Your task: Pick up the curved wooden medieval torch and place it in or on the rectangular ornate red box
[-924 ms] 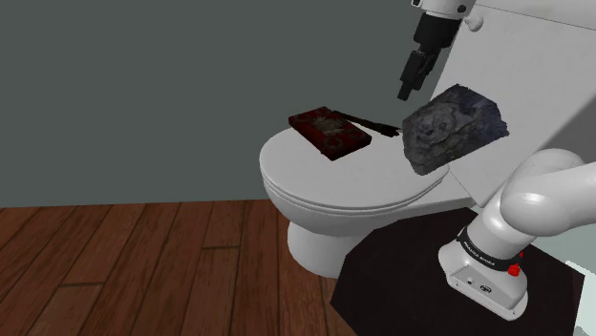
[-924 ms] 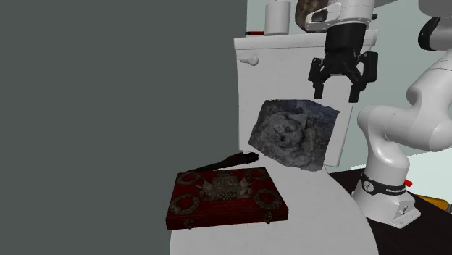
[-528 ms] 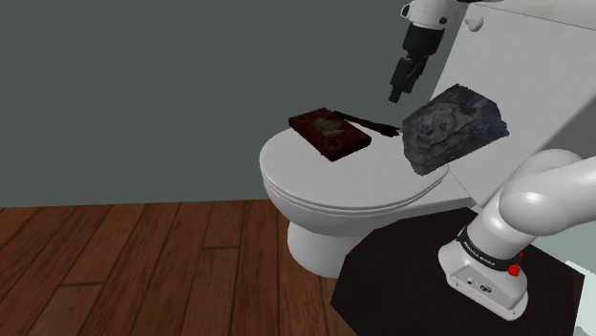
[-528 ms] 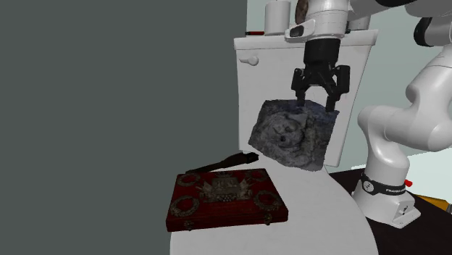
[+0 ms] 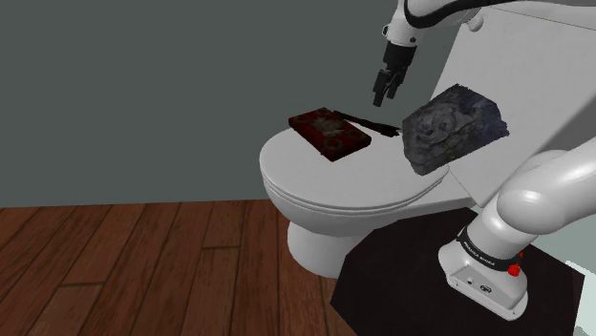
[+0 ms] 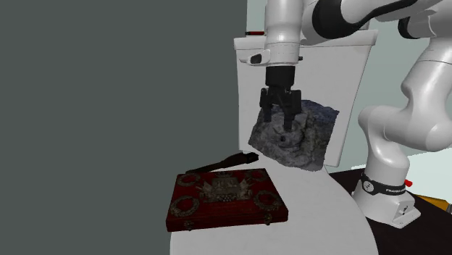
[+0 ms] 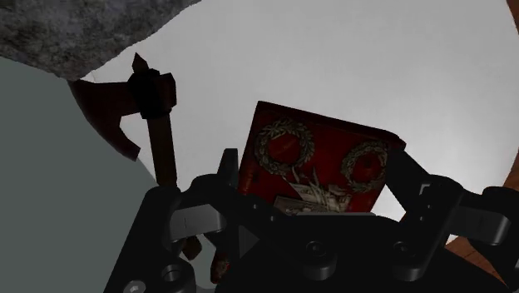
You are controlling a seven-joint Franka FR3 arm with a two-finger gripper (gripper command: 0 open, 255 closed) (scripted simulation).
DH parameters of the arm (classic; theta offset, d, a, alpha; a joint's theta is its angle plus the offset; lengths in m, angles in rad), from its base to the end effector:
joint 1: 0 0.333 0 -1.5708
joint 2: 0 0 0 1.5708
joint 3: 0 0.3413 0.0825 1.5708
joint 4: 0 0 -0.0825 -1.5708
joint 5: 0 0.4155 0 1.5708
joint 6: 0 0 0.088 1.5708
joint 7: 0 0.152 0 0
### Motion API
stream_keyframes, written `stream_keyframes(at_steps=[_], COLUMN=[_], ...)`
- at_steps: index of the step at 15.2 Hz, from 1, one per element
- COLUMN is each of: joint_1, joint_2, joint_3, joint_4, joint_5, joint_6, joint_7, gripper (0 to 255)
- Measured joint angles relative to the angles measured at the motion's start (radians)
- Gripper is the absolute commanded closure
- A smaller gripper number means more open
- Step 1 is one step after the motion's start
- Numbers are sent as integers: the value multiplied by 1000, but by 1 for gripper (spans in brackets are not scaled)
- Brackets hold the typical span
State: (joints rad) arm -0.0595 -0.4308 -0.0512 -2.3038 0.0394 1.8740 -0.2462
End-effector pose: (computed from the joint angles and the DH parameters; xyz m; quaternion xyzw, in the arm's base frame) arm 0.4396 -0.0452 0.4807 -0.9975 -0.0641 -0.0054 0.0290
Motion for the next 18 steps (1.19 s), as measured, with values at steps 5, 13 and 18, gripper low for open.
stream_keyframes(at_steps=[5,13,18], joint_1=[-23,-56,-85], joint_2=[163,465,599], joint_3=[-46,-99,-119], joint_4=[52,232,336], joint_5=[-6,22,46], joint_6=[92,186,193], joint_7=[-58,-139,-187], gripper=[0,0,0])
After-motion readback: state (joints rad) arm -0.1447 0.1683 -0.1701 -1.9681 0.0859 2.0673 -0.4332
